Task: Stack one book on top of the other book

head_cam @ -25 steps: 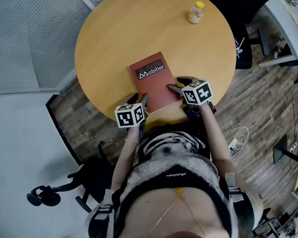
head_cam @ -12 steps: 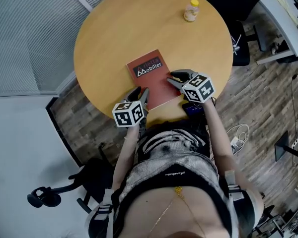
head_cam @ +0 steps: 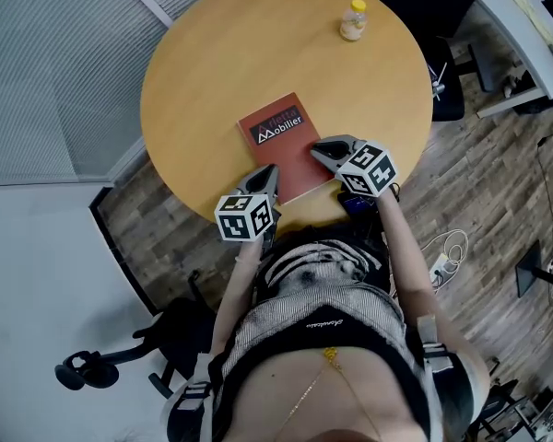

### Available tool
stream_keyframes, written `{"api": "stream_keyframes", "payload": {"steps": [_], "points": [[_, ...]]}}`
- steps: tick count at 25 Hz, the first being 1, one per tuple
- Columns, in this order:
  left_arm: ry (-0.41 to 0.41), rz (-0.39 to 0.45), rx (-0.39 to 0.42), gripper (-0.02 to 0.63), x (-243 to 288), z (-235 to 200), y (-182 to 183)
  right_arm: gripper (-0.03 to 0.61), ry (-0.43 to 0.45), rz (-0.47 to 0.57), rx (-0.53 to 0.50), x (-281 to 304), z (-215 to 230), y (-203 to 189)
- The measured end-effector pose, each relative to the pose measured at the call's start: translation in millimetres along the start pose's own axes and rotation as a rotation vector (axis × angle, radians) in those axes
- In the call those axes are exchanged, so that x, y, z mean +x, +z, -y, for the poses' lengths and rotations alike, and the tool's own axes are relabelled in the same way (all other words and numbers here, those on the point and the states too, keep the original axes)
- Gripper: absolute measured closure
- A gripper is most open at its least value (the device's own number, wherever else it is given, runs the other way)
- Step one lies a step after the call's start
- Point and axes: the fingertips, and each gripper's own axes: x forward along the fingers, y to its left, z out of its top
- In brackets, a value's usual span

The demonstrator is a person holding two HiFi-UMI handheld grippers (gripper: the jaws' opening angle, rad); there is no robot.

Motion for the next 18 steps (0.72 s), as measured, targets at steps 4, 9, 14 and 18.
{"api": "stream_keyframes", "payload": {"steps": [4, 9, 14, 18], "points": [[0.004, -0.011, 0.042, 0.592, 2, 2, -3, 0.535, -0.003, -0.005, -0.003, 2, -1, -3], [0.017, 0.001, 0.069, 0.592, 1, 3, -1, 0.535, -0.004, -0.005, -0.008, 3, -1, -3], [0.014, 0.003, 0.055, 0.592, 1, 3, -1, 0.535, -0.008, 0.043, -0.019, -3, 0, 5], [0.022, -0.014, 0.060, 0.592, 2, 3, -4, 0.535, 0.007, 0.061, -0.035, -6, -2, 8]]}}
